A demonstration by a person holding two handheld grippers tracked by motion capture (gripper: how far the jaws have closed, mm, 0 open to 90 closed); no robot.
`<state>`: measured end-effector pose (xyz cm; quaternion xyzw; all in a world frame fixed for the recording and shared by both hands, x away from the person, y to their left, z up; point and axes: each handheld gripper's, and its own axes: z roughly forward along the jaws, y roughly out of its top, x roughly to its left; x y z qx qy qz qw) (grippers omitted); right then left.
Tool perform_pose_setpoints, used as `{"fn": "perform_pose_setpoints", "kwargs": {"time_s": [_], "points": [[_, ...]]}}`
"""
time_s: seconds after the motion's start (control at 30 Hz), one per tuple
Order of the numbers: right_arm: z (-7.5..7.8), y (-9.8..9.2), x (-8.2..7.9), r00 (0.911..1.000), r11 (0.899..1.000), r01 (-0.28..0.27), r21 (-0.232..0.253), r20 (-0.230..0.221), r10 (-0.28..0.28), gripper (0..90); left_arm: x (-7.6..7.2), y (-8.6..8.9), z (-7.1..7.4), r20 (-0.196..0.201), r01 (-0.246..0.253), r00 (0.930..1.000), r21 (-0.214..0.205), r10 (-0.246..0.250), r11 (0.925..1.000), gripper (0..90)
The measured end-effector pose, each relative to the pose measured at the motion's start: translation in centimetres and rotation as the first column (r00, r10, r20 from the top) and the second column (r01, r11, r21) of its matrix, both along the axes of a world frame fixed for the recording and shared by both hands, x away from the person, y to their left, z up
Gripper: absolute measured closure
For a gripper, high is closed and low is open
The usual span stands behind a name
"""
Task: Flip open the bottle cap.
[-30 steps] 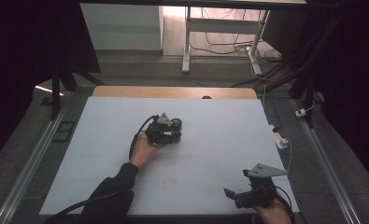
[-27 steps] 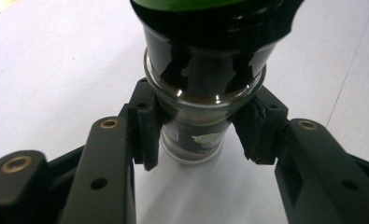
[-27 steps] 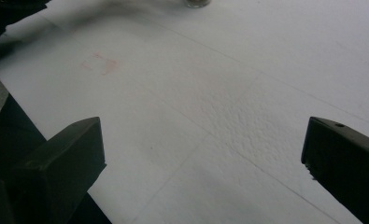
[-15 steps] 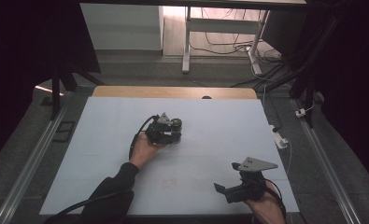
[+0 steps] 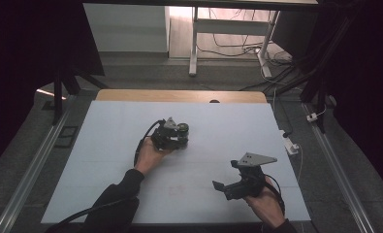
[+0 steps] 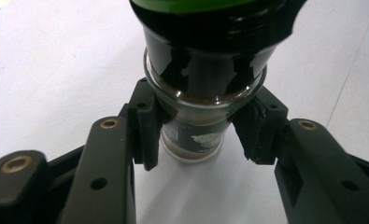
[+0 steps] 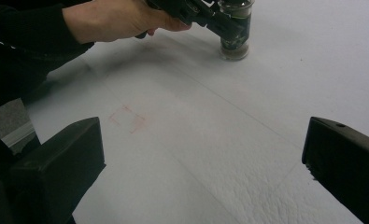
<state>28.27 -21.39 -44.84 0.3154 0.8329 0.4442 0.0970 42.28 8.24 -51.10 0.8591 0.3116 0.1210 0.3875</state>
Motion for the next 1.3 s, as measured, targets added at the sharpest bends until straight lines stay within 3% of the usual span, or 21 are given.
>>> {"fn": "perform_pose_setpoints", "kwargs": {"time_s": [0.33,1.3], "points": [[0.0,2.3,2.4,0.9998,0.999,0.009,-0.046,0.016,-0.008,0.0,0.0,0.0,0.1,-0.004,-0.002,1.0,0.007,0.002,1.0,53.5],[-0.5,8.0,8.8,0.9999,0.996,-0.003,-0.093,0.012,0.004,0.0,0.0,-0.1,0.1,-0.01,-0.009,0.9999,0.012,0.009,0.9999,53.5]]}}
